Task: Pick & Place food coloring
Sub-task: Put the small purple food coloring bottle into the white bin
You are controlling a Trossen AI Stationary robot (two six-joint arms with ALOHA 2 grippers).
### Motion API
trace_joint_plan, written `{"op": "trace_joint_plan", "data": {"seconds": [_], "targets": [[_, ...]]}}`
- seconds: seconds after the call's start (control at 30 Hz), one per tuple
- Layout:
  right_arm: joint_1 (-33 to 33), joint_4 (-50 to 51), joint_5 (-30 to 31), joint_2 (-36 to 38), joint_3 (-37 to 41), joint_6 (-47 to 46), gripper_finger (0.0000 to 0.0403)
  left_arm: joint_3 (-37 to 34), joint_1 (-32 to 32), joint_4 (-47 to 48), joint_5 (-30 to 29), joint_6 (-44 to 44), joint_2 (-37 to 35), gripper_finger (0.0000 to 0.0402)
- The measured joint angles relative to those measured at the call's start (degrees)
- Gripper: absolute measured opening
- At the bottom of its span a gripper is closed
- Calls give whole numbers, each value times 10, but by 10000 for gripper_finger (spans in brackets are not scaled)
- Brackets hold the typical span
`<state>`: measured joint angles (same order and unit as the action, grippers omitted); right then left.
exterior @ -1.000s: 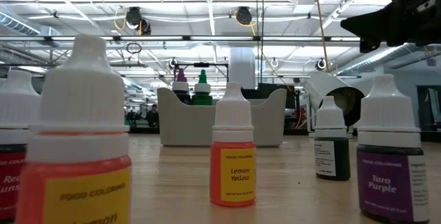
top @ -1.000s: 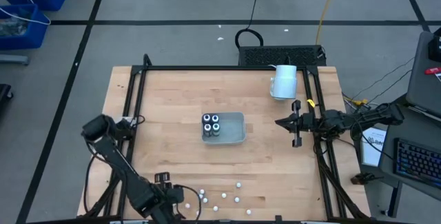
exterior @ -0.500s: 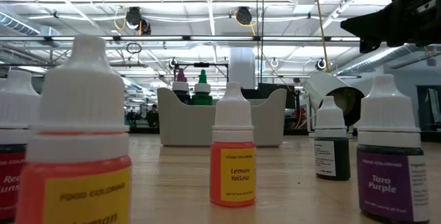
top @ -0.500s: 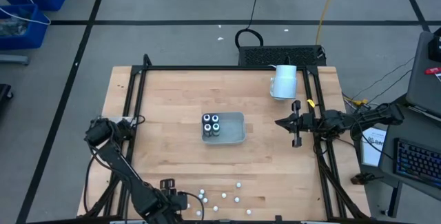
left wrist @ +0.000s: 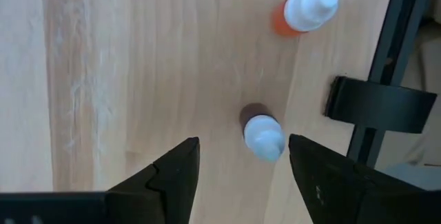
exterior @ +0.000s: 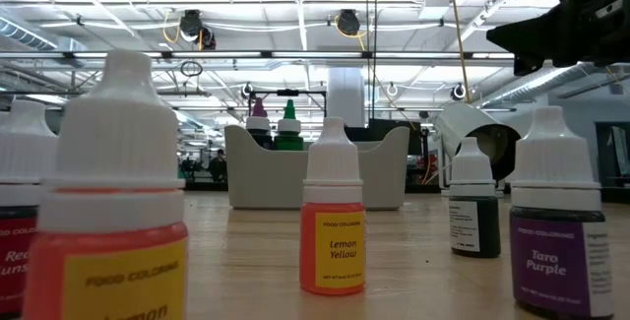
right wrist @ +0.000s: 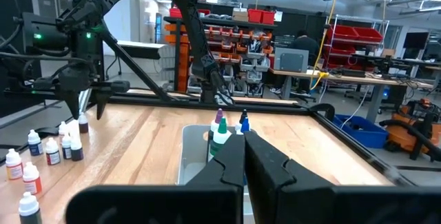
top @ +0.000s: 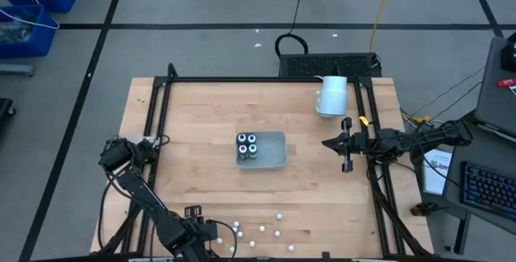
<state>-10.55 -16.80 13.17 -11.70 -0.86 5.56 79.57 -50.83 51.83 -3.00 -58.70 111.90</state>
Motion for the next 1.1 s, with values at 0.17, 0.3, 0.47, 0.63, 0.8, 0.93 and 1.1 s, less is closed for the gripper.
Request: {"op": "trace_joint_plan", "data": {"seconds": [0.17, 0.3, 0.47, 0.63, 0.8, 0.93, 1.1], "targets": [[0, 0, 0, 0, 0, -2, 0, 0, 0, -15, 0, 6, 0, 227], [0, 0, 0, 0, 0, -2, 0, 0, 1, -30, 0, 12, 0, 227], [0, 0, 0, 0, 0, -2, 0, 0, 1, -29, 0, 11, 0, 227], [0, 0, 0, 0, 0, -2, 0, 0, 1, -29, 0, 9, 0, 227], [0, 0, 0, 0, 0, -2, 0, 0, 1, -29, 0, 10, 0, 227], [0, 0, 0, 0, 0, -2, 0, 0, 1, -29, 0, 11, 0, 225], [0, 0, 0, 0, 0, -2, 0, 0, 1, -29, 0, 11, 0, 186]]}}
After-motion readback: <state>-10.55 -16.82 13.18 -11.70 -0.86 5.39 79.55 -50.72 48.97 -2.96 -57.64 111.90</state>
